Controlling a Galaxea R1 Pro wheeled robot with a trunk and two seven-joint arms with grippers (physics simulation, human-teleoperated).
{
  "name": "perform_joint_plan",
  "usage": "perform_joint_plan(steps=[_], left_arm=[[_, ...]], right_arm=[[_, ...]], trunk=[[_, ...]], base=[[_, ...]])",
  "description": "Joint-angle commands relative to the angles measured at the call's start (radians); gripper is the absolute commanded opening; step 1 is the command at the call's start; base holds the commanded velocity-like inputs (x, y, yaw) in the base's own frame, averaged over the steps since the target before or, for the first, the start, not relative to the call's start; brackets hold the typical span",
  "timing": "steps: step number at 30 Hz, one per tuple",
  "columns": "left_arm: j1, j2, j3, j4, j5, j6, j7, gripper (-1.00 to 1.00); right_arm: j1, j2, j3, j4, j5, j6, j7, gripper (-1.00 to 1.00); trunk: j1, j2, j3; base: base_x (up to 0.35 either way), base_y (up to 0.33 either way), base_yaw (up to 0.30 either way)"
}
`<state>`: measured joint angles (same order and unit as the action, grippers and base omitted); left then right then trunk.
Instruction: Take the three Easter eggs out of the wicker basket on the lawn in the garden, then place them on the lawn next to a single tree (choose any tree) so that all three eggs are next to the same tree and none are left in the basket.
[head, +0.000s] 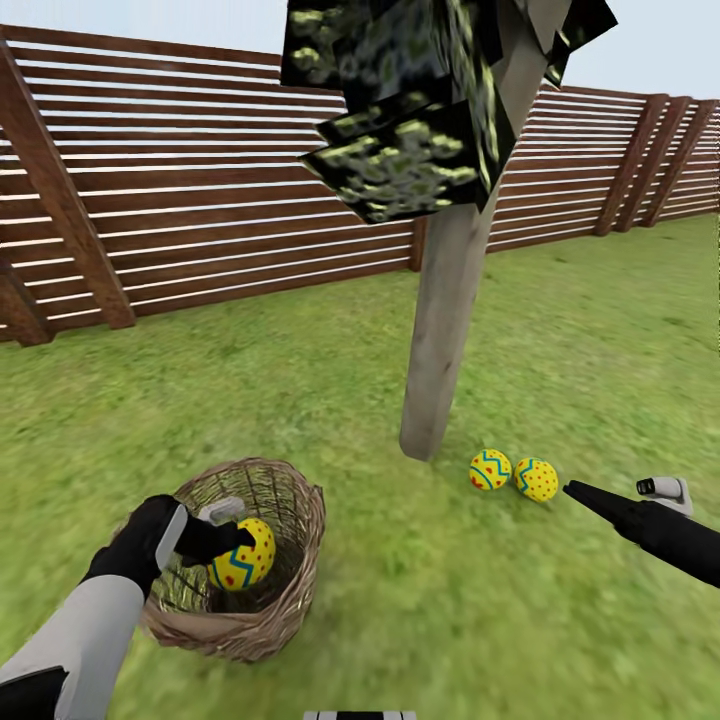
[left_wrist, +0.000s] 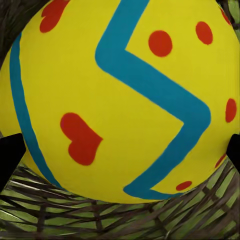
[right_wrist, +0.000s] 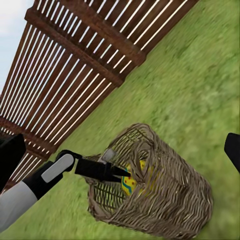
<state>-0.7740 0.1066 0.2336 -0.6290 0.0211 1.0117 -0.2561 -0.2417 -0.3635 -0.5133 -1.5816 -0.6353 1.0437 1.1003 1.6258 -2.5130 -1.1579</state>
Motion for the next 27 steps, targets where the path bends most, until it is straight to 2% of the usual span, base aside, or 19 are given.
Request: perform_joint_plan(steps=[1,5,27], left_arm=[[-0.002,0.002,0.003,0.0,0.002,0.015,0.0,-1.0],[-0.01,0.004,0.003,0.001,0.001,0.035,0.0,-1.0],[-0.02,0.001,0.001,0.005,-0.007,0.035,-0.001,-1.0]], right_arm=[[-0.001,0.0,-0.001,0.0,0.003,0.004,0.004,1.0],[-0.001,0.0,-0.001,0.0,0.002,0.004,0.004,1.0],[-0.001,0.001,0.001,0.0,0.002,0.004,0.005,1.0]], trunk=[[-0.001,0.0,0.003],[-0.001,0.0,0.007],[-0.011,0.005,0.092]], base=[[0.0,0.0,0.0],[0.0,0.0,0.0],[-0.019,0.0,0.0]])
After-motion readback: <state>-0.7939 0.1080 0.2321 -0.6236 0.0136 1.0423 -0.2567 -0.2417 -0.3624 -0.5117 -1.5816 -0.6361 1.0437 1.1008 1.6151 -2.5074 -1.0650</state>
